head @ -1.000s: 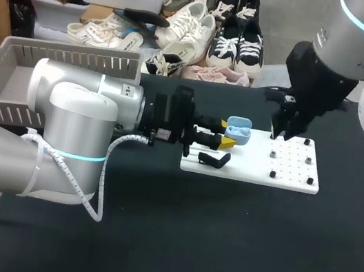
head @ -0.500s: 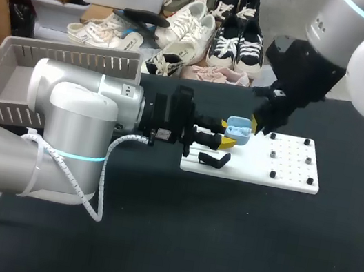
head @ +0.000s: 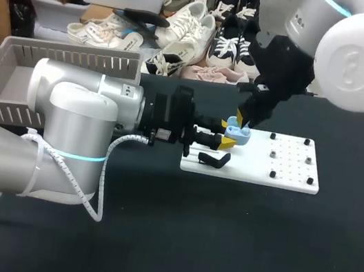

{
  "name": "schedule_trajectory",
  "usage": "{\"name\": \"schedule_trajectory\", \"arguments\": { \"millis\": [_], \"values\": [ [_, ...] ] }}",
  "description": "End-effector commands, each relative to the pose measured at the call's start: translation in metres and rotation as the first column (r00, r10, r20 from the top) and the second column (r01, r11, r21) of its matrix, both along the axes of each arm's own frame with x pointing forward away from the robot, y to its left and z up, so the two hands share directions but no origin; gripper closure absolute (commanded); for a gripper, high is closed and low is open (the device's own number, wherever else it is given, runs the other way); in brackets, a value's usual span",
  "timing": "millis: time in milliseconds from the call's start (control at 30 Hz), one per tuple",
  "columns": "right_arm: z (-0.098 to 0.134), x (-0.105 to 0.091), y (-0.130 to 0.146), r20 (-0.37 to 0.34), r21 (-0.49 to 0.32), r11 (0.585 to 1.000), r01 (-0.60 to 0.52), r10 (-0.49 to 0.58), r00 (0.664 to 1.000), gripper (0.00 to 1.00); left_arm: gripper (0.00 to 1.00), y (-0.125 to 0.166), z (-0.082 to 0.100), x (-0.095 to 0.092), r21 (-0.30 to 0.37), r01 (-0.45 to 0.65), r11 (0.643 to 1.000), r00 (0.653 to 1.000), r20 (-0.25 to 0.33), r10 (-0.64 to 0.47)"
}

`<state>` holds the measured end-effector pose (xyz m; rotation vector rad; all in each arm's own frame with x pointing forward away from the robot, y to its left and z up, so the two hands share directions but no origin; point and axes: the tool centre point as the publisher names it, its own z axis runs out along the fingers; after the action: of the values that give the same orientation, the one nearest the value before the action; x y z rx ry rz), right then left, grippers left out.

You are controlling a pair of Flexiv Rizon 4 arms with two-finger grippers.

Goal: Pick up each earbud case from the left stands, insert the matching earbuds, close the lid, and place the case in the box.

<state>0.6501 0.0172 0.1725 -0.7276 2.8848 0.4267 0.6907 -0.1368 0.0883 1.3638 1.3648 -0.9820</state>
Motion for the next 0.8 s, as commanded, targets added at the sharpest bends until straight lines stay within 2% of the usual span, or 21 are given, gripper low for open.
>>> {"name": "schedule_trajectory", "arguments": {
  "millis": [33, 300, 800],
  "values": [
    [-0.006, 0.009, 0.007, -0.005, -0.018, 1.0, -0.002, 0.002, 1.0, 1.0, 1.0, 0.0, -0.001, -0.001, -0.002, -0.006, 1.0, 1.0, 0.003, 0.006],
    [-0.013, 0.015, 0.012, 0.022, -0.078, 0.997, -0.013, 0.015, 1.0, 1.0, 1.0, 0.0, -0.001, -0.001, -0.002, -0.006, 1.0, 1.0, 0.003, 0.006],
    [-0.023, 0.023, 0.01, 0.017, -0.078, 0.997, -0.015, 0.017, 1.0, 1.0, 1.0, 0.0, -0.001, -0.001, -0.002, -0.006, 1.0, 1.0, 0.003, 0.006]
  ]
}}
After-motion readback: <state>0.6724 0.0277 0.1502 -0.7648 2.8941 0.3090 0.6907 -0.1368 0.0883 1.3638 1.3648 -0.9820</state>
